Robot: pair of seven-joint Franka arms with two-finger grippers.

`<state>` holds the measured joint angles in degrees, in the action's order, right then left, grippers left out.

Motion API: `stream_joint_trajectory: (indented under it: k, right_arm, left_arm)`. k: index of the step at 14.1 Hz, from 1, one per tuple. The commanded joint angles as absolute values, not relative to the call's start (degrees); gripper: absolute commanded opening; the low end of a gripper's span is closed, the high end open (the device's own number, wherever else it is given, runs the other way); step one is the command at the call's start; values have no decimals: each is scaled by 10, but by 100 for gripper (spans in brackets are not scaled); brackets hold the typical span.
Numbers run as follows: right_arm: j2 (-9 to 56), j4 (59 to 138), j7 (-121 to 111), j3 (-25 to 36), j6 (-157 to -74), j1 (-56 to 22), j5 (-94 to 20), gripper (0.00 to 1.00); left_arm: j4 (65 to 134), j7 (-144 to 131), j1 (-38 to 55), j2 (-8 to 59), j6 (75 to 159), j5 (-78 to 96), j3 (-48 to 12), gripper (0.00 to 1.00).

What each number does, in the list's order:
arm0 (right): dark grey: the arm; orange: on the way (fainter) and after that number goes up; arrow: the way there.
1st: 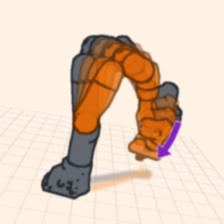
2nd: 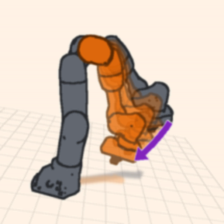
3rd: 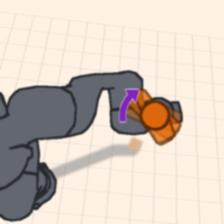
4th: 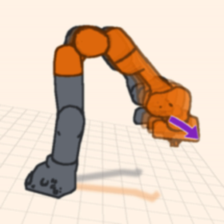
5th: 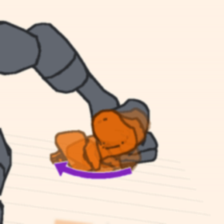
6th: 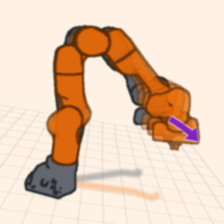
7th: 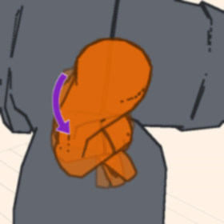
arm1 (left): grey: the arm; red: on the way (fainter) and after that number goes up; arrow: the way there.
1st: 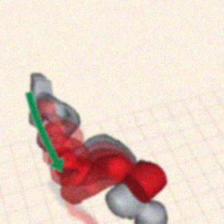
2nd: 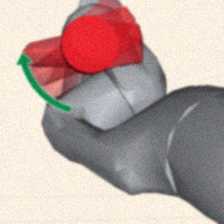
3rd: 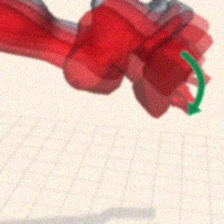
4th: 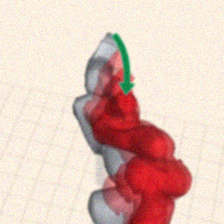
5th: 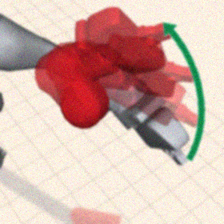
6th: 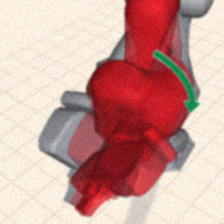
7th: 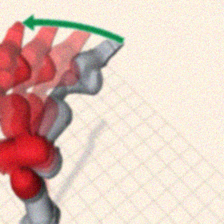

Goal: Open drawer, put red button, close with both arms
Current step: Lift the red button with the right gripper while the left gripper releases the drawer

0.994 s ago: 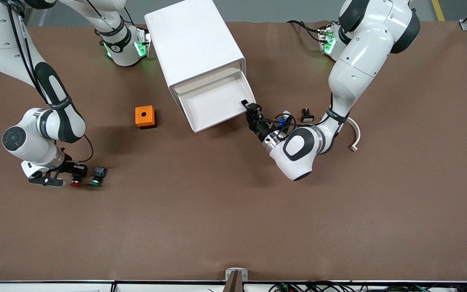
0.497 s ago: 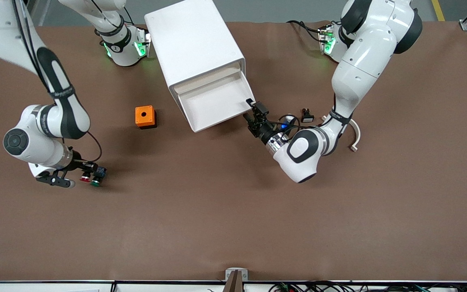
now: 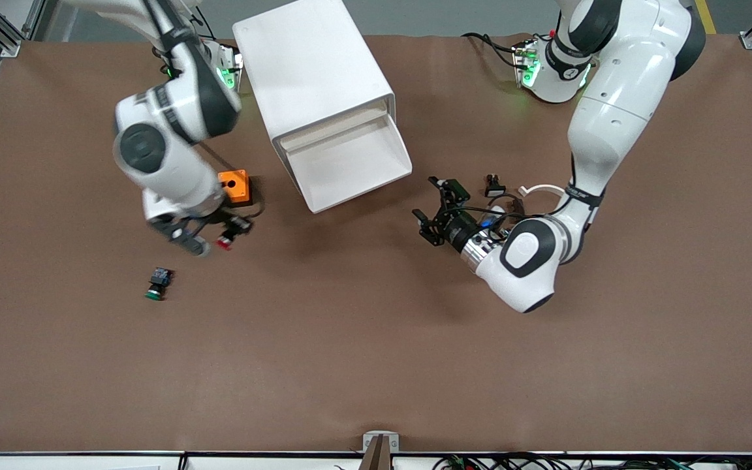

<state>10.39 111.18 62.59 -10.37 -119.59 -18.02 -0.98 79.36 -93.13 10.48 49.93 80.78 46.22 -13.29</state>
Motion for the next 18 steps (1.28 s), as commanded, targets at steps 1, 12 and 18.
stream_joint_trajectory:
  k: [1,12,18]
  right_arm:
    - [109,1090,747,-98,-1188,-249,-13,0]
    - [116,1089,1057,-97,-1208,-432,-14,0]
    - [139,1091,1085,-97,-1205,-483,-14,0]
  left_arm:
    - [800,-845,104,469,816,401,-134,100]
    - [766,-692,115,426,902,208,-138,100]
    - [771,-691,152,396,1026,114,-147,100]
